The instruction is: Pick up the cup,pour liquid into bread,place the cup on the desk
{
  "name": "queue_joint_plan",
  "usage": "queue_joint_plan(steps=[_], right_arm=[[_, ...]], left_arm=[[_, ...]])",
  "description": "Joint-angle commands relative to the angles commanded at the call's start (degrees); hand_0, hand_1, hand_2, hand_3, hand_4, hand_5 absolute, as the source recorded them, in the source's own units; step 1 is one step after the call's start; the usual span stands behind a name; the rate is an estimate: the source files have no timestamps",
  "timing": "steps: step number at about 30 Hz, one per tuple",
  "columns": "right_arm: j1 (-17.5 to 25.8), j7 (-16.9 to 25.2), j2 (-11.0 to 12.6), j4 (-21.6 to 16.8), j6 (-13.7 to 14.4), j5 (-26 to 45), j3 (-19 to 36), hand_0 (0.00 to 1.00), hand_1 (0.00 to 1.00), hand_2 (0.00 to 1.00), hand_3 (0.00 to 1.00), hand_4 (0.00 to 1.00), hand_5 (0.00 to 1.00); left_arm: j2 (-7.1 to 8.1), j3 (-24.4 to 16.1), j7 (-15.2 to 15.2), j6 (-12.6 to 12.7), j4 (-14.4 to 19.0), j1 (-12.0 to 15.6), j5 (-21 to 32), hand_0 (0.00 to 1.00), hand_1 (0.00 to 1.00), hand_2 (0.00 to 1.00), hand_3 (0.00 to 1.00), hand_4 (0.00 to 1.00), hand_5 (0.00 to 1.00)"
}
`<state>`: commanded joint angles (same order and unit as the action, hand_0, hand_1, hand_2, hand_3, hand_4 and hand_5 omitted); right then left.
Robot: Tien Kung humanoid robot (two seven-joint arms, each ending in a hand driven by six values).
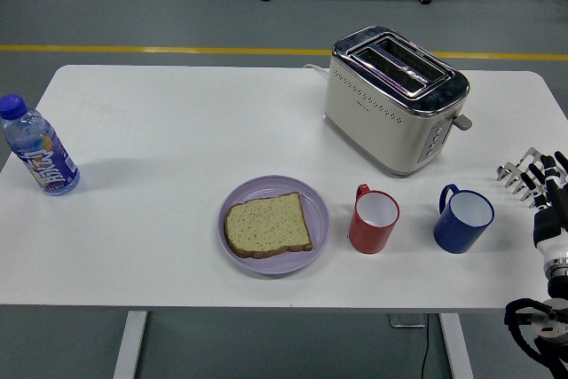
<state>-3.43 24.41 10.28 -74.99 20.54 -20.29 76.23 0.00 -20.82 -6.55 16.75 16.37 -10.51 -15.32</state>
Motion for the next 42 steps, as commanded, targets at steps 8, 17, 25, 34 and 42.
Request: queue_joint_plan(steps=[8,17,25,34,42], right_arm=[[0.26,-0.27,0.07,-0.48,-0.29,-0.47,0.48,0.652,0.541,0.602,0.581,0.704,0.069],[0.55,-5.32,0.08,-0.09,-3.57,-4.92,3.76,0.639,0.536,0.602,0.589,0.698,0.064],[0.66,-13.77,0.65,1.44,-12.01,-13.44,9.15,0.641,0.539,0.607,0.601,0.701,0.056],[0.66,-15.26,0.44,2.66,-14.76,-14.8,9.66,0.648,0.547,0.624,0.618,0.704,0.056],[0.8,-15.16,0.62,3.05,-14.18,-13.93,9.11,0.646,0.547,0.625,0.612,0.702,0.055]], left_arm=[[0.0,0.07,0.06,-0.02,0.01,0.01,0.1,0.679,0.683,0.698,0.542,0.251,0.998],[0.0,-0.01,-0.03,-0.02,0.04,0.0,-0.01,0.679,0.683,0.698,0.542,0.251,0.998],[0.0,0.02,-0.01,-0.02,0.03,-0.08,0.11,0.679,0.683,0.698,0.542,0.251,0.998],[0.0,-0.61,-0.41,-0.05,0.0,0.14,-0.96,0.679,0.683,0.698,0.542,0.251,0.998],[0.0,-1.07,-0.63,-0.09,-0.02,0.46,-1.75,0.679,0.683,0.698,0.542,0.251,0.998]])
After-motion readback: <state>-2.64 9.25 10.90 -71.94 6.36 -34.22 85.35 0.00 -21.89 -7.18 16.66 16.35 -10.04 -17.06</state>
